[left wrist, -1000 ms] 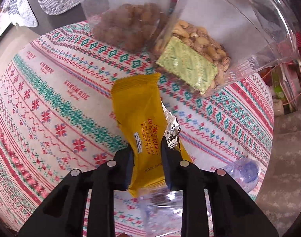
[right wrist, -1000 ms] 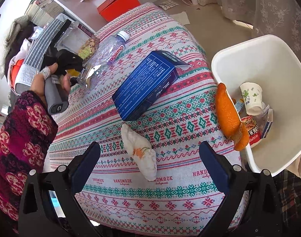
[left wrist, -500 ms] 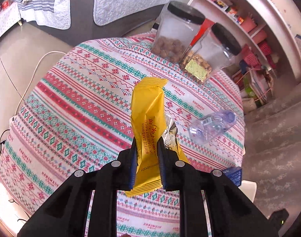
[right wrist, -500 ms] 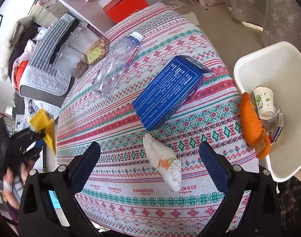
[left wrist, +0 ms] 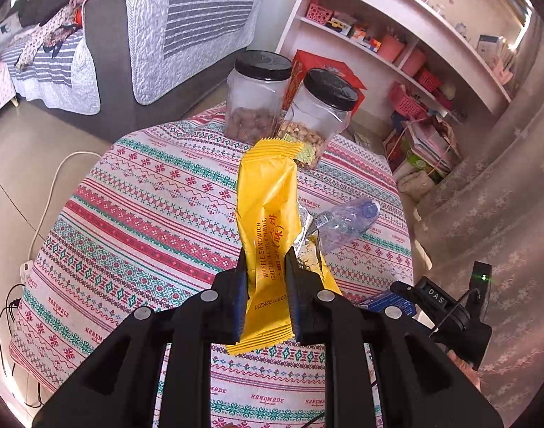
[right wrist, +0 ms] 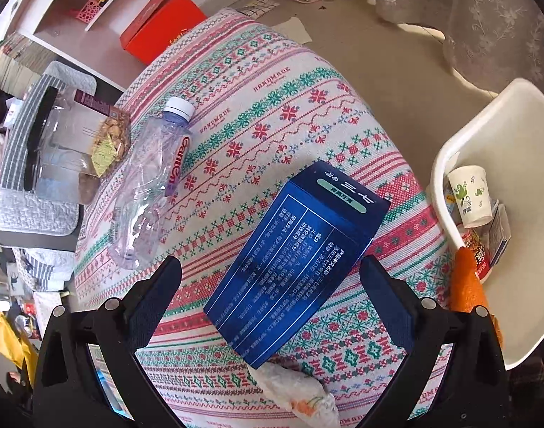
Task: Collect trash
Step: 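Grasp the flat blue box with the right tool while the left tool holds the yellow bag, then carry the flat blue box over the bin and open the right tool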
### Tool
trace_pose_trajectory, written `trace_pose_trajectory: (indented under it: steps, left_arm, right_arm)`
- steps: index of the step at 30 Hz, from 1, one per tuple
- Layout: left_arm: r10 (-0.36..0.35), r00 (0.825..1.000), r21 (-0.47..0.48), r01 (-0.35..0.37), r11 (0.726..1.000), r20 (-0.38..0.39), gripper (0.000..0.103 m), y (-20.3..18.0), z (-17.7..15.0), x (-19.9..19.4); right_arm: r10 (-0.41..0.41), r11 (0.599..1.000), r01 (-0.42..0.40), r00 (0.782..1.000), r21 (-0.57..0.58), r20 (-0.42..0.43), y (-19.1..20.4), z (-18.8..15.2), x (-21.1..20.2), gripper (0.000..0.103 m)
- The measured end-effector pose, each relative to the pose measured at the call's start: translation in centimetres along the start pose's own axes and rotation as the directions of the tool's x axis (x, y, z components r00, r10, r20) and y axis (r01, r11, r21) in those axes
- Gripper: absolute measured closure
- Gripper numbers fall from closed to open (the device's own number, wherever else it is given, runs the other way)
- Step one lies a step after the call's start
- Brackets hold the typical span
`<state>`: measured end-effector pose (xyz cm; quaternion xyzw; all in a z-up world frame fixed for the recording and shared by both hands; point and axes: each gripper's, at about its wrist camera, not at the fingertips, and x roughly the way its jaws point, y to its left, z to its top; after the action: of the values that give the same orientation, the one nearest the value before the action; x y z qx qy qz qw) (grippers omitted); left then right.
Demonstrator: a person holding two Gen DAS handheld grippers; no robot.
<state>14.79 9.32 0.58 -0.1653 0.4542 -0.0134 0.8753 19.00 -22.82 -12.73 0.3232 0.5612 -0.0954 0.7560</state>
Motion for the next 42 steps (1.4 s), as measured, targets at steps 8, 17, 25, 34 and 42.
trace_pose_trajectory:
  steps: [8,17,25,34,42]
  left_arm:
    - [0.03,0.999,0.032,-0.029,0.999,-0.034,0.084,-0.5,-0.7,1.6]
    - [0.046,0.999,0.076,-0.044,0.996,-0.023,0.084,-1.5,-1.4,1.7]
    - [0.056,0.998,0.098,-0.054,0.994,-0.022,0.084,-2.0,-1.8,1.6]
    - [0.059,0.998,0.125,-0.056,0.991,-0.015,0.084,-2.8,-2.3,1.4]
    - [0.067,0.997,0.12,-0.063,0.991,-0.026,0.083,-2.2,-2.5,1.7]
  right_arm:
    - [-0.004,0.999,0.005,1.0,-0.036,0.009,0.9,-0.2,1.2,0.008]
    - [0.061,0.992,-0.056,0.997,-0.117,0.039,1.2,0.1,-0.3,0.041]
    - [0.118,0.967,-0.092,0.988,-0.237,0.1,2.3,-0.7,-3.5,0.044]
    - [0.102,0.94,-0.073,0.992,-0.333,0.071,2.3,-2.0,-4.2,0.06]
    - [0.01,0.957,0.01,0.998,-0.289,0.07,2.4,-1.9,-2.4,0.019]
